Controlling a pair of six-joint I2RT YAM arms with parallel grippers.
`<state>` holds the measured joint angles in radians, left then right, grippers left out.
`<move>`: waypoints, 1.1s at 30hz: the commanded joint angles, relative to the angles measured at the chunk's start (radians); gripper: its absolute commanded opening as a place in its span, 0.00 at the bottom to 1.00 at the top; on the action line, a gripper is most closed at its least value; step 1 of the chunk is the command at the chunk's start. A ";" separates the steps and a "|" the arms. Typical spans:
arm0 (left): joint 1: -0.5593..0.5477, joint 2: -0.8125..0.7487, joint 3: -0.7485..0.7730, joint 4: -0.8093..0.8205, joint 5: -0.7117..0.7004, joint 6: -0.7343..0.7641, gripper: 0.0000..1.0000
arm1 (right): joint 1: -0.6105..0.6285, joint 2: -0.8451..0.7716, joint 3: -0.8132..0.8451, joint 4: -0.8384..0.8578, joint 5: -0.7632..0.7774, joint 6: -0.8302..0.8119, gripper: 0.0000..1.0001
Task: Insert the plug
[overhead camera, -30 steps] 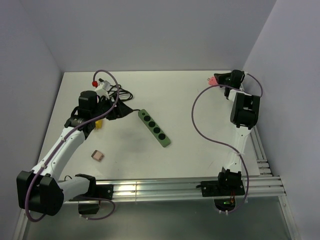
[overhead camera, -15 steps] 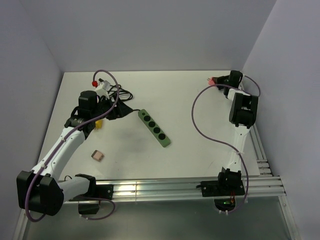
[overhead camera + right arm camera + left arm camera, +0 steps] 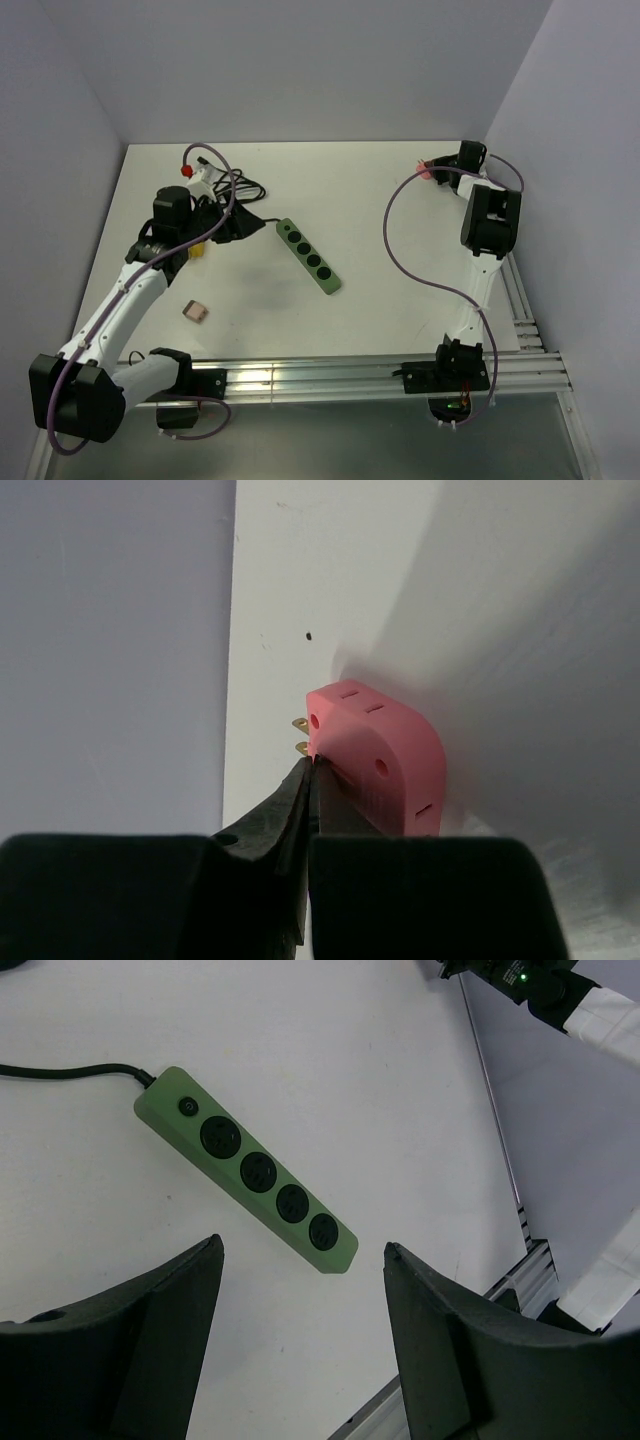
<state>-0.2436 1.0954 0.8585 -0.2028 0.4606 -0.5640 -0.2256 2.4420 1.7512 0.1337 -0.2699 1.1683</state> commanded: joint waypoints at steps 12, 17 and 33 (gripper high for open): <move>-0.003 -0.157 -0.035 -0.013 0.015 -0.005 0.72 | 0.091 -0.126 -0.127 -0.266 0.078 -0.004 0.00; -0.003 -0.196 -0.052 -0.023 0.026 -0.011 0.72 | 0.134 -0.156 -0.177 -0.290 0.067 0.014 0.00; -0.003 -0.293 -0.069 -0.066 0.020 -0.022 0.72 | 0.287 -0.259 -0.246 -0.427 0.173 -0.056 0.00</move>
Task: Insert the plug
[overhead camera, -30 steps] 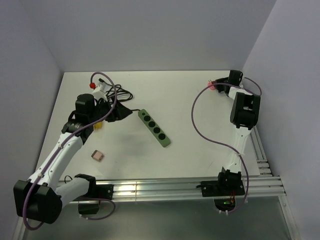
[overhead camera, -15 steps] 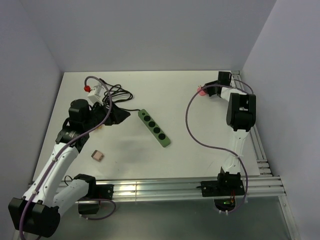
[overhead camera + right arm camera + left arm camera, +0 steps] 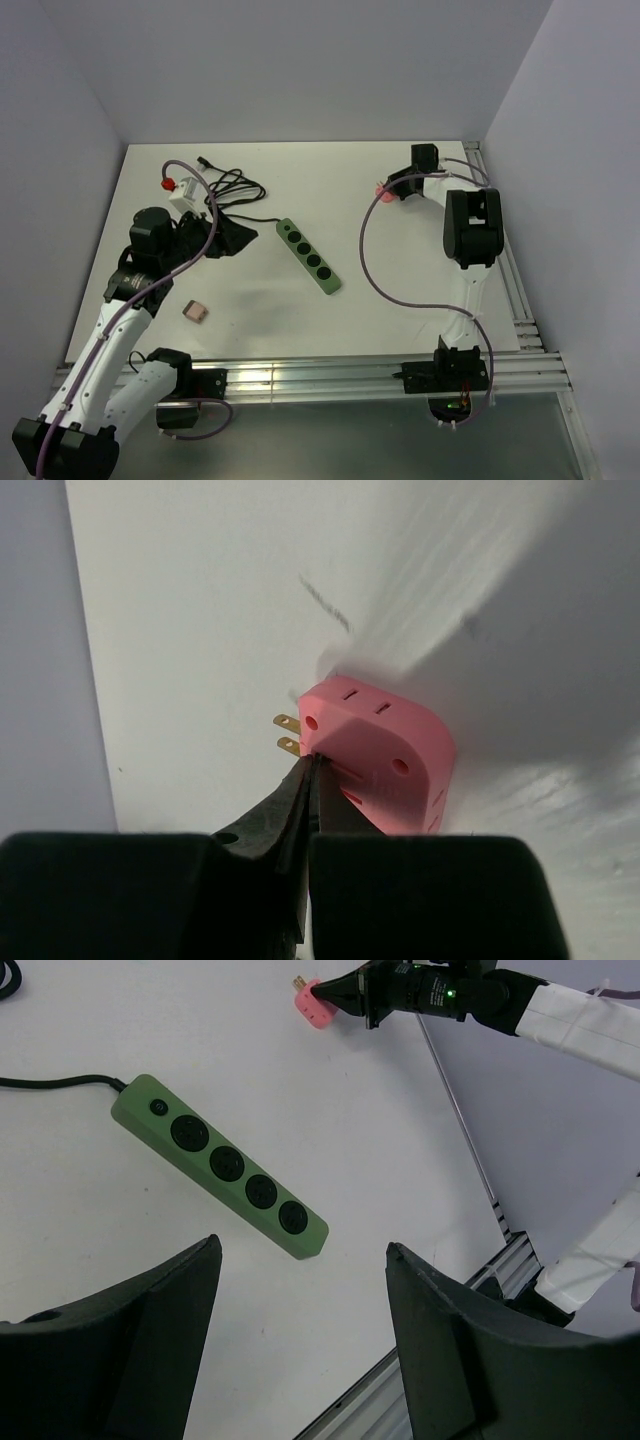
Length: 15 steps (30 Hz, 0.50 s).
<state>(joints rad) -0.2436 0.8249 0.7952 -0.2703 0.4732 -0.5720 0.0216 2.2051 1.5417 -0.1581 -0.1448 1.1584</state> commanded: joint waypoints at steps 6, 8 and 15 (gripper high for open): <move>-0.003 -0.050 -0.008 -0.015 -0.002 -0.017 0.73 | 0.095 -0.059 -0.052 -0.179 0.079 -0.065 0.00; -0.003 -0.056 -0.013 -0.014 -0.001 -0.023 0.73 | 0.100 -0.048 -0.037 -0.210 0.080 -0.087 0.00; -0.003 -0.066 -0.028 -0.015 -0.025 -0.034 0.73 | 0.146 -0.035 0.049 -0.314 0.135 -0.155 0.00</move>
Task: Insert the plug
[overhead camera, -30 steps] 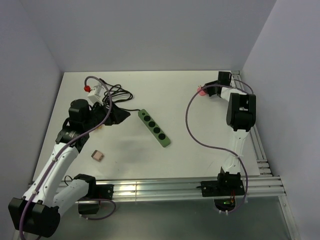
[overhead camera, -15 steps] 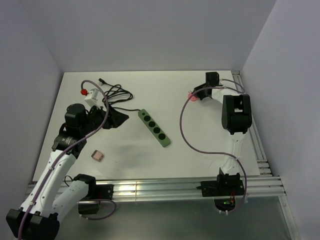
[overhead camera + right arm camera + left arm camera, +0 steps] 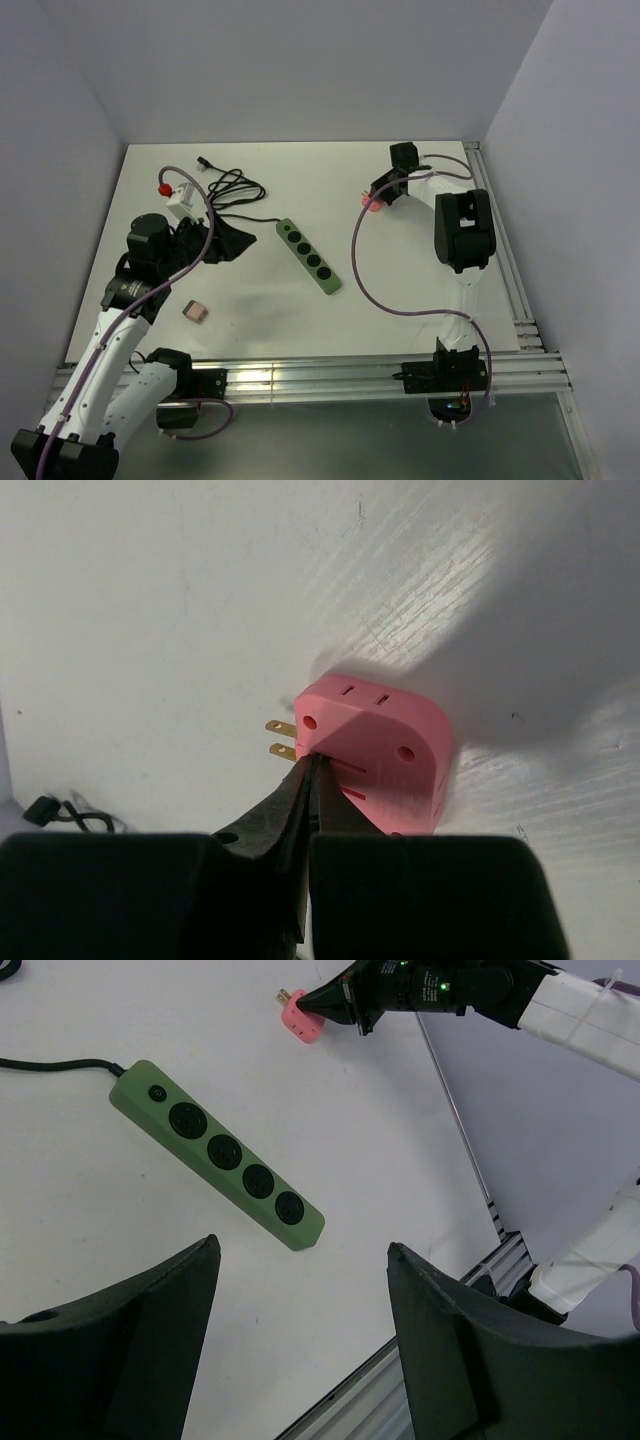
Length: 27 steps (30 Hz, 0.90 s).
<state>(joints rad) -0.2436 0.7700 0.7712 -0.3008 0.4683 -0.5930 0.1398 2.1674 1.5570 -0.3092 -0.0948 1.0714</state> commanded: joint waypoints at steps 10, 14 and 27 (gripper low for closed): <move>-0.003 0.000 0.007 0.014 -0.039 -0.010 0.74 | 0.055 -0.060 -0.067 -0.131 0.075 -0.111 0.00; -0.003 0.014 0.000 0.029 -0.037 -0.024 0.73 | 0.055 -0.075 -0.043 -0.204 0.128 -0.139 0.00; -0.003 0.081 0.114 -0.124 -0.427 0.036 0.92 | 0.116 -0.316 -0.282 -0.123 0.147 -0.217 0.01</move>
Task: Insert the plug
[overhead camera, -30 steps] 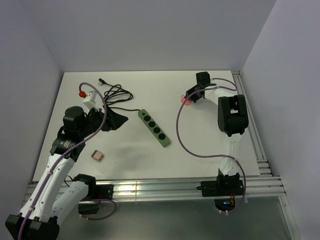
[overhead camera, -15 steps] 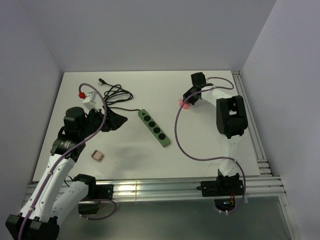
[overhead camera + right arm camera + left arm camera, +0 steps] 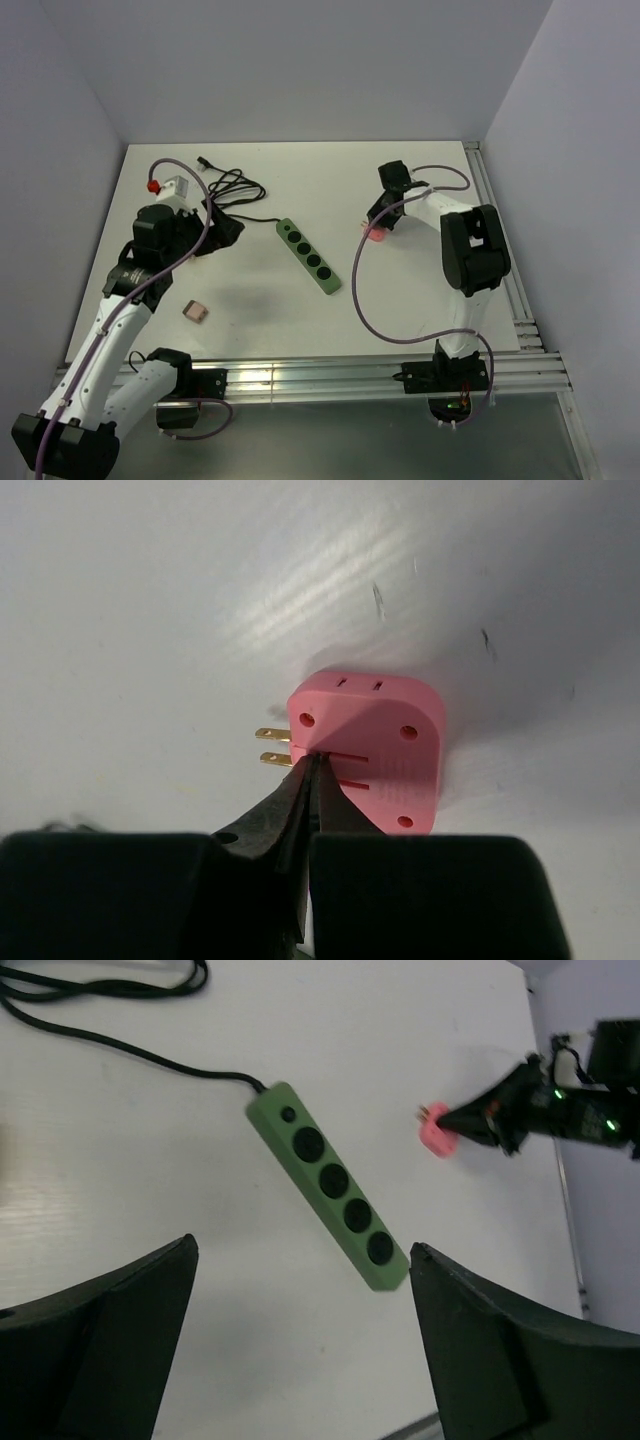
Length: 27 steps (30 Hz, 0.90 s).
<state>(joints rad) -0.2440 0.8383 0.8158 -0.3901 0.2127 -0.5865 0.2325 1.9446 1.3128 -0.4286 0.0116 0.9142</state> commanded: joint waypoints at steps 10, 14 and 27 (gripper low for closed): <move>-0.001 0.114 0.057 -0.064 -0.496 0.046 0.99 | 0.116 -0.429 -0.257 0.224 -0.004 -0.222 0.53; 0.003 0.174 0.013 -0.035 -0.594 0.076 0.99 | 0.198 -0.625 -0.383 0.284 -0.064 -0.299 0.66; 0.146 0.315 0.034 0.019 -0.512 0.237 1.00 | 0.289 -0.866 -0.593 0.389 -0.248 -0.363 0.66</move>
<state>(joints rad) -0.1383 1.1225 0.8177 -0.4034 -0.3462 -0.4274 0.5148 1.1046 0.7292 -0.0906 -0.2058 0.5972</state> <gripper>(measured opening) 0.995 0.665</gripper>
